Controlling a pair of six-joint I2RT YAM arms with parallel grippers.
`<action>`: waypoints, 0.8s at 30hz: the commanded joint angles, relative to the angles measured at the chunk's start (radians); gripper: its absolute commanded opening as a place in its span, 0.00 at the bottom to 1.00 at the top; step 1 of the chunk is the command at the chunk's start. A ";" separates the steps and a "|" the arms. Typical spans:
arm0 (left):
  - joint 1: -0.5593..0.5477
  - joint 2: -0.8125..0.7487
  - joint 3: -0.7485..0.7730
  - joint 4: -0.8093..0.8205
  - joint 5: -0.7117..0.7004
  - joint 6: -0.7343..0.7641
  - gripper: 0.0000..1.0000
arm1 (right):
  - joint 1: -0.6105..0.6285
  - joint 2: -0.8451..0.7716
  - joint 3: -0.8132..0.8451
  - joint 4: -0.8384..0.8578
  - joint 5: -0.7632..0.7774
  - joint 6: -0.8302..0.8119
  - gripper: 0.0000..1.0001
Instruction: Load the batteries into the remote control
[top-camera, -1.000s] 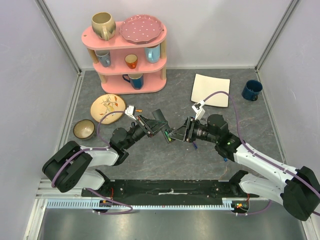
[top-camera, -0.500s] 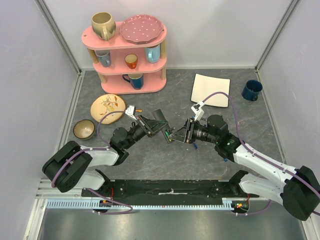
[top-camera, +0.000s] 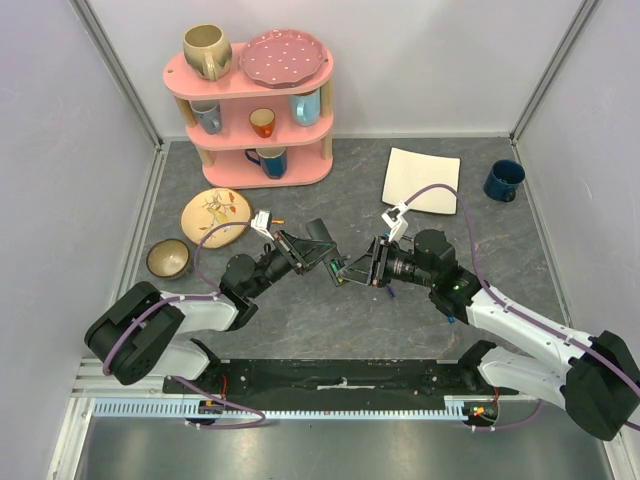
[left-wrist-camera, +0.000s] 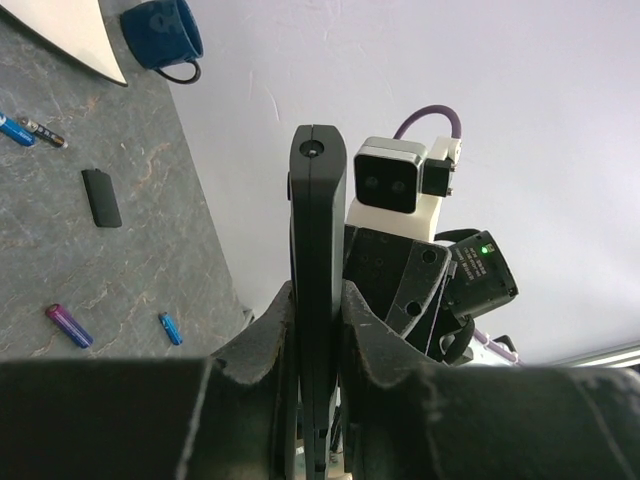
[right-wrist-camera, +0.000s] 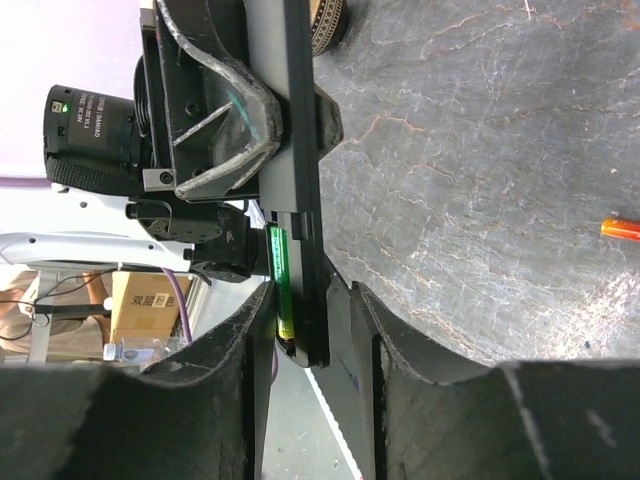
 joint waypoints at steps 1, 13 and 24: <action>-0.001 -0.027 0.046 0.360 0.011 0.018 0.02 | -0.002 0.006 0.007 -0.032 0.008 -0.021 0.48; 0.042 -0.020 -0.024 0.359 0.061 0.027 0.02 | -0.101 -0.123 0.179 -0.197 -0.020 -0.154 0.70; 0.183 -0.130 -0.164 0.198 0.366 -0.040 0.02 | -0.100 -0.051 0.156 -0.595 0.518 -0.507 0.66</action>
